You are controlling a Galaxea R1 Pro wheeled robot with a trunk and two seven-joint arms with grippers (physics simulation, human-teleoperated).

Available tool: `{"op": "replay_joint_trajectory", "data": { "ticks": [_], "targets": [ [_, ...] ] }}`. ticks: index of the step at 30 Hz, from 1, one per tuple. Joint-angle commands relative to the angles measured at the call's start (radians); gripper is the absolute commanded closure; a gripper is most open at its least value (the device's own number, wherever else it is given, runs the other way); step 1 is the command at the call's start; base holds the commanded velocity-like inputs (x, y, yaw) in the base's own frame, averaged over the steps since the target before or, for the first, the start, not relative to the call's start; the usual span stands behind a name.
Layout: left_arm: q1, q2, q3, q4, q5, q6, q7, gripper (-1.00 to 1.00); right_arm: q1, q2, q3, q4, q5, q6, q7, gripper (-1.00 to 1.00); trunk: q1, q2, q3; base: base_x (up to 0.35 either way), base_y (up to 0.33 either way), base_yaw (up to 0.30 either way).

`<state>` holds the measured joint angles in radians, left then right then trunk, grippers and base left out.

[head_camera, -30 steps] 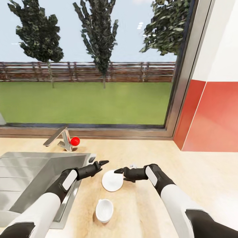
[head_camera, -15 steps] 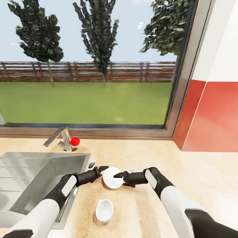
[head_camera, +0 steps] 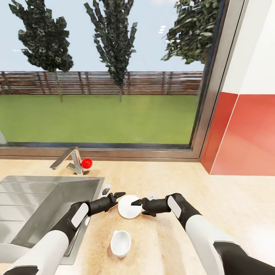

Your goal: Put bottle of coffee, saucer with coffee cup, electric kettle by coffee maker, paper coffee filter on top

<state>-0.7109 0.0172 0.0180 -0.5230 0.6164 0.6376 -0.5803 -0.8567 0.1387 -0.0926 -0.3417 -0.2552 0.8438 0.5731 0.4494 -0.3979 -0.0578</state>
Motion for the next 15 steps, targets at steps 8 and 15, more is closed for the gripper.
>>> {"op": "replay_joint_trajectory", "data": {
  "ticks": [8,15],
  "targets": [
    [-0.001,-0.005,0.002,0.0,0.005,0.007,-0.002,-1.0,-0.001,0.001,-0.007,0.0,0.01,0.005,0.002,-1.0,0.001,-0.002,-0.002,0.0,0.0,0.0],
    [-0.001,-0.008,0.002,0.0,0.006,0.007,-0.003,-1.0,-0.001,0.003,-0.007,0.0,0.01,0.005,0.001,-1.0,0.001,-0.002,-0.002,0.0,0.0,0.0]
  ]
}}
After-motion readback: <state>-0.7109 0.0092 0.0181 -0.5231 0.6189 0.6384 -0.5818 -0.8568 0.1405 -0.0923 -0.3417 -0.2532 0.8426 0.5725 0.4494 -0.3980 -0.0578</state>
